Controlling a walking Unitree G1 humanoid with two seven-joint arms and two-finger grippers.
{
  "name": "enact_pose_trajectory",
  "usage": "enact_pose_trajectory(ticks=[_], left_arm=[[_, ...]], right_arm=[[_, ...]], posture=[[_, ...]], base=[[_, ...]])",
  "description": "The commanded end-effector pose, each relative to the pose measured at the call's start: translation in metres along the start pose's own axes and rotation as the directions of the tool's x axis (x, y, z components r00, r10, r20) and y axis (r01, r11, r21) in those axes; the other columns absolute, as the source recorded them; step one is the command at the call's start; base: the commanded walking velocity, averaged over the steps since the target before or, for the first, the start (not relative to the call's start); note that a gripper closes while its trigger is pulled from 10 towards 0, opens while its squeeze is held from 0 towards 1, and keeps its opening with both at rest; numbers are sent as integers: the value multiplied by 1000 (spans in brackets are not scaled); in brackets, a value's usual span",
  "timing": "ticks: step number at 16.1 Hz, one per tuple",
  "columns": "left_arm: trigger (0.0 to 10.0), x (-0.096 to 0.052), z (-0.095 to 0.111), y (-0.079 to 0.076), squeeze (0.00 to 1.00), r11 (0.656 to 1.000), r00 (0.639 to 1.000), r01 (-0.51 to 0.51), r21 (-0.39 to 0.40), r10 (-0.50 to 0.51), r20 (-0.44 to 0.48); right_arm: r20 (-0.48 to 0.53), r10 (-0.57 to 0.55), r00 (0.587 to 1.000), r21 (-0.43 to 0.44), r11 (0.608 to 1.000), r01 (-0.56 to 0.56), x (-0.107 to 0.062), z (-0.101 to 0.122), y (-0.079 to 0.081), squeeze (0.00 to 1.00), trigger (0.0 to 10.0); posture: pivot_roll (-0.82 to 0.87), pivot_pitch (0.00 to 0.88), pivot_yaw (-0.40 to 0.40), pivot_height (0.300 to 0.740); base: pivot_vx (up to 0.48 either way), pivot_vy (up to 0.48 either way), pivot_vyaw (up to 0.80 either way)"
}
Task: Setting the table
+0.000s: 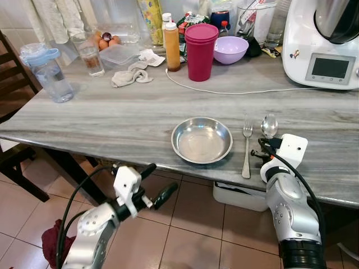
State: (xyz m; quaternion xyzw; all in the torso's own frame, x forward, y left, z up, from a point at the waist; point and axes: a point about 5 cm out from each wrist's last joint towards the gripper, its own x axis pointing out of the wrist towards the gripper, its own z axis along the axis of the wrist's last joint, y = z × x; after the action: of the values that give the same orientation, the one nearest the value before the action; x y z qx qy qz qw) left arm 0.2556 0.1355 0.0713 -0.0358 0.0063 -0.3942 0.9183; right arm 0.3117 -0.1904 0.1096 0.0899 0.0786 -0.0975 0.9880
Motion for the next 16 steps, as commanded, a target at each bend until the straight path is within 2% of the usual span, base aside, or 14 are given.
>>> enact_pose_trajectory(ticks=[1,3,12,13,16], left_arm=[[10000,-1,4,4,0,1000,1000,-7,16,7,4],[10000,4,13,5,0,999,1000,-15,29,14,25],[10000,9,30,-5,0,1000,999,3,30,-4,52],[10000,9,31,-5,0,1000,999,5,29,-7,51],[10000,10,32,-5,0,1000,999,11,28,-13,46]], right_arm=[[-55,-3,998,21,1000,4,0,-9,-2,0,10000],[-113,15,993,32,999,-11,1,-16,-1,0,10000],[-201,52,978,-2,999,-54,1,-25,-4,0,10000],[-205,48,978,-8,999,-51,1,-25,-6,1000,10000],[-202,42,979,-15,999,-46,2,-24,-9,1000,10000]], posture=[[-239,84,80,740],[-237,84,79,740],[-236,87,76,740],[-236,87,76,740],[-240,86,76,740]], base=[[0,0,0],[0,0,0],[0,0,0],[0,0,0],[0,0,0]])
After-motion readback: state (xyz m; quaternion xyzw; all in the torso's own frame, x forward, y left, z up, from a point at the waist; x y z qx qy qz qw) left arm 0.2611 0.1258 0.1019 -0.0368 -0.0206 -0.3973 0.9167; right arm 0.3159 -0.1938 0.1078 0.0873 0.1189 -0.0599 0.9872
